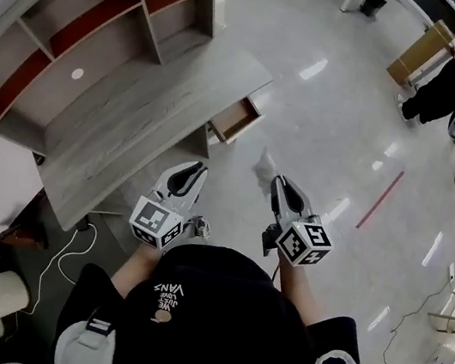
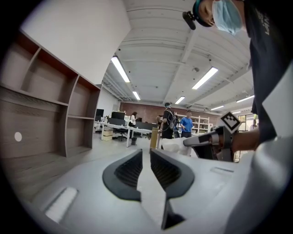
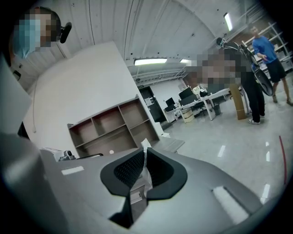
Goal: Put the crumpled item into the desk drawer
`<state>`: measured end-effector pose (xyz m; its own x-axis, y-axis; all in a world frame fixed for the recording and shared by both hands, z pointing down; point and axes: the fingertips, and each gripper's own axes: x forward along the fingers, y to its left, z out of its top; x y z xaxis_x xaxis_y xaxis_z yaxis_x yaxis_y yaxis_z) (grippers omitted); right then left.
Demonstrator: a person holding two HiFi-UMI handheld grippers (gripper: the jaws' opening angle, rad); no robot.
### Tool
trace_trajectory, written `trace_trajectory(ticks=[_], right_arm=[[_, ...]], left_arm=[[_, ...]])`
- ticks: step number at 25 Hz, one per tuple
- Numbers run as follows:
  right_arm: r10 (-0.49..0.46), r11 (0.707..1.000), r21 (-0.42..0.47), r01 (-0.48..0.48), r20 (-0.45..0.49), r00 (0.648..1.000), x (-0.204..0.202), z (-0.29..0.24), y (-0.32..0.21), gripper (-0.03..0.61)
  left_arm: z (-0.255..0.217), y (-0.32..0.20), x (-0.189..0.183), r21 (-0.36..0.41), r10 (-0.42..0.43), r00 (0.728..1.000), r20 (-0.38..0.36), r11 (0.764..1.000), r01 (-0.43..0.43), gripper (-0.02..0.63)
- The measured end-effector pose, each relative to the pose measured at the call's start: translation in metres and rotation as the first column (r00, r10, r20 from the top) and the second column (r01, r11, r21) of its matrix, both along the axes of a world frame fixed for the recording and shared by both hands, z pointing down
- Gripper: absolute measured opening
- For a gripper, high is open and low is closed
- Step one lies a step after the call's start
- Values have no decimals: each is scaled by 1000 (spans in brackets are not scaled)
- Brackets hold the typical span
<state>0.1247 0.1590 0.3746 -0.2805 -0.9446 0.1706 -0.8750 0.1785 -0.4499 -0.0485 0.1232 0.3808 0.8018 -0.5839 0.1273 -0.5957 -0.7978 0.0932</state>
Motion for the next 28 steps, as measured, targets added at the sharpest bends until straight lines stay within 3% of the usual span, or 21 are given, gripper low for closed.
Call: trace_trajectory(ticks=[14,20,28], right_arm=[[130,991,-23,-131,-13,991,-16,15,-66,21],[120,992,-43,-121,-21,992,-15,25,-86,21],[29,997,-73,-31,-27,999,-9,42,-123,21]], left_arm=[[38,-63,-14,-77,170,985,43,983,-166,74],[69,-73,-12,-167,149,988,31,976,-141,74],[99,-90,-9,-231,71,996,54,971,-57,75]])
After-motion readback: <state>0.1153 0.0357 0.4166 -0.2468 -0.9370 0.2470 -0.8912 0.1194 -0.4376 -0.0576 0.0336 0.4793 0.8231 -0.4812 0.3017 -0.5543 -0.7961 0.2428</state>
